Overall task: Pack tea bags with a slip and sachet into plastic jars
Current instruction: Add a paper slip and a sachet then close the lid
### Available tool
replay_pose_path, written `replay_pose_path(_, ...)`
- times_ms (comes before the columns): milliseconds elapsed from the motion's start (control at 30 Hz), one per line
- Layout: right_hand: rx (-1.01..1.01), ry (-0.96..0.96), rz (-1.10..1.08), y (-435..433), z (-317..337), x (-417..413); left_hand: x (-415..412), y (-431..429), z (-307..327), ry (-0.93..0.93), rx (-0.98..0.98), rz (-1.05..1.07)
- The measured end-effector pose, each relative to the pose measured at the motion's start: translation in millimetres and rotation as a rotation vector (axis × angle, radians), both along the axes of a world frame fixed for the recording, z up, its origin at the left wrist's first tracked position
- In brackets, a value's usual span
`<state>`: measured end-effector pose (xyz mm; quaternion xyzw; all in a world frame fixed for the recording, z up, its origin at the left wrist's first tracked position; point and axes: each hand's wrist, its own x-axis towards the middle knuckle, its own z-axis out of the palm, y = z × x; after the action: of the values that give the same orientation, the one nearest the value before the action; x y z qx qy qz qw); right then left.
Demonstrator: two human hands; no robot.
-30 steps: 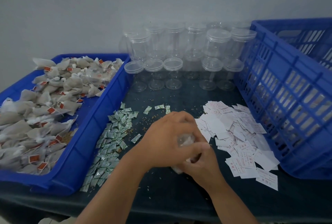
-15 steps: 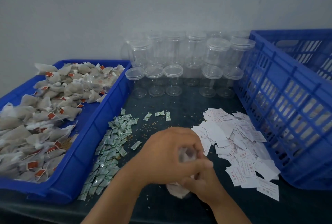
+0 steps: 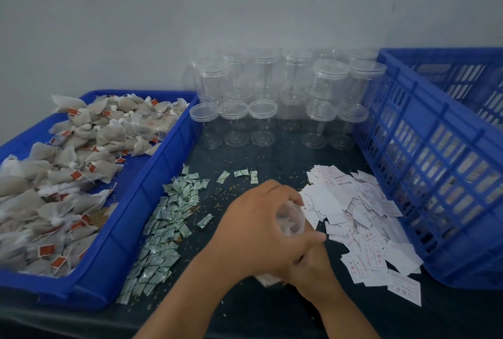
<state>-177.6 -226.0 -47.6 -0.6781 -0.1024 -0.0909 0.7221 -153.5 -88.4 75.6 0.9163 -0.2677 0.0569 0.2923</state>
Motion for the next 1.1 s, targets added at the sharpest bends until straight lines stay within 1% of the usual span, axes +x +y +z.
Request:
replay_pose_path(67,0.041,0.053,0.068,0.3,1.0,-0.1,3.5,7.9,-1.7,0.020,-0.072,-0.047)
replay_pose_path(133,0.028,0.091,0.074,0.6,-2.0,1.6,4.5,13.7,-4.0,0.031,-0.139,-0.089)
replay_pose_path(333,-0.038,0.042,0.018,5.6,-1.2,-1.8,11.4,29.4,-15.7,0.075,-0.286,-0.228)
replay_pose_path(367,-0.058,0.031,-0.019,7.9,0.3,-4.0,12.3,31.5,-19.2,0.092,-0.341,-0.226)
replay_pose_path(467,-0.055,-0.050,-0.100,12.7,1.1,-7.8,7.2,32.8,-34.9,0.218,-0.622,-0.109)
replay_pose_path(500,-0.070,-0.066,-0.117,13.2,2.3,-8.4,3.8,31.0,-40.8,0.257,-0.663,-0.072)
replay_pose_path(567,-0.148,-0.084,-0.101,13.1,7.5,-8.3,-2.9,25.6,-52.2,0.312,-0.705,-0.009)
replay_pose_path(667,-0.467,-0.085,-0.193,7.1,20.1,-7.0,-7.3,23.3,-61.7,0.313,-0.815,0.114)
replay_pose_path(700,-0.526,-0.070,-0.215,4.1,28.9,-8.2,-6.2,23.9,-63.0,0.297,-0.826,0.127)
replay_pose_path(767,-0.548,0.007,-0.170,-4.7,53.5,-9.9,-3.9,20.6,-62.7,0.298,-0.826,0.097)
replay_pose_path(867,-0.785,0.044,-0.144,-22.4,97.6,-14.3,-0.8,5.6,-54.2,0.305,-0.793,0.017)
replay_pose_path(900,-0.825,0.024,-0.164,-30.6,112.6,-17.4,0.5,-1.6,-48.2,0.317,-0.796,-0.007)
replay_pose_path(967,-0.829,-0.019,-0.214,-52.8,140.2,-26.6,5.8,-17.3,-32.4,0.301,-0.788,-0.039)
replay_pose_path(1067,-0.838,-0.049,-0.329,-90.8,180.4,-45.5,20.9,-45.4,-8.5,0.148,-0.705,-0.093)
replay_pose_path(1100,-0.860,-0.068,-0.376,-103.1,193.9,-50.7,27.0,-56.2,-3.1,0.135,-0.677,-0.114)
